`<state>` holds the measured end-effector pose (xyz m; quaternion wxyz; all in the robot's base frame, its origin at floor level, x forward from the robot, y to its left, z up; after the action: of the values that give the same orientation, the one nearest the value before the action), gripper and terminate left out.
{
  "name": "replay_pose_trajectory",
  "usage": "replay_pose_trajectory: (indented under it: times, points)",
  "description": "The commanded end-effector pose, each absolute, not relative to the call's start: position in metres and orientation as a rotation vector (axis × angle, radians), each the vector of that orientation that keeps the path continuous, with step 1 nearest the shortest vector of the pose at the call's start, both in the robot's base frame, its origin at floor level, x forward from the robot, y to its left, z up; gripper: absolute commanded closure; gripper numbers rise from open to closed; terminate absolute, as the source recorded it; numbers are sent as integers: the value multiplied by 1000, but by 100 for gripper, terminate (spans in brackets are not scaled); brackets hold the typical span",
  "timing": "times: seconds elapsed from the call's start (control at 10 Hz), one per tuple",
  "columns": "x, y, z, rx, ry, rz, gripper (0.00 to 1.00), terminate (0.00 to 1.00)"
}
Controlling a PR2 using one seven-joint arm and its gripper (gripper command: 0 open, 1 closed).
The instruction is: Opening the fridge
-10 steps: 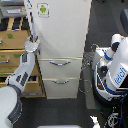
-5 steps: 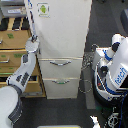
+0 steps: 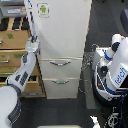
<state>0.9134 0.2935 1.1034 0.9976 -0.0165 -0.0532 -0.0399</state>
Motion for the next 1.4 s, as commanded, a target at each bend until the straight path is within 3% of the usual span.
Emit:
replay_pose_trajectory:
  times: [0.1, 0.2, 0.3, 0.4, 0.5, 0.6, 0.7, 1.1, 1.2, 1.3, 1.4]
  points:
    - [564, 225, 1312, -318, -248, -838, 100, 0]
    - [392, 290, 1409, -312, -408, -1003, 100, 0]
    - [328, 308, 1442, -297, -481, -1044, 100, 0]
    - [183, 334, 1501, -243, -631, -1130, 100, 0]
    - [-8, 376, 1551, -125, -903, -1357, 100, 0]
    - [-88, 405, 1567, -27, -1011, -1466, 100, 0]
    - [-110, 431, 1566, 9, -1029, -1567, 0, 0]
    - [28, 506, 1522, -39, -966, -1547, 0, 0]
    - [138, 528, 1495, -170, -886, -1488, 0, 0]
    - [222, 524, 1457, -189, -797, -1389, 0, 0]
    - [385, 492, 1356, -209, -574, -1230, 0, 0]
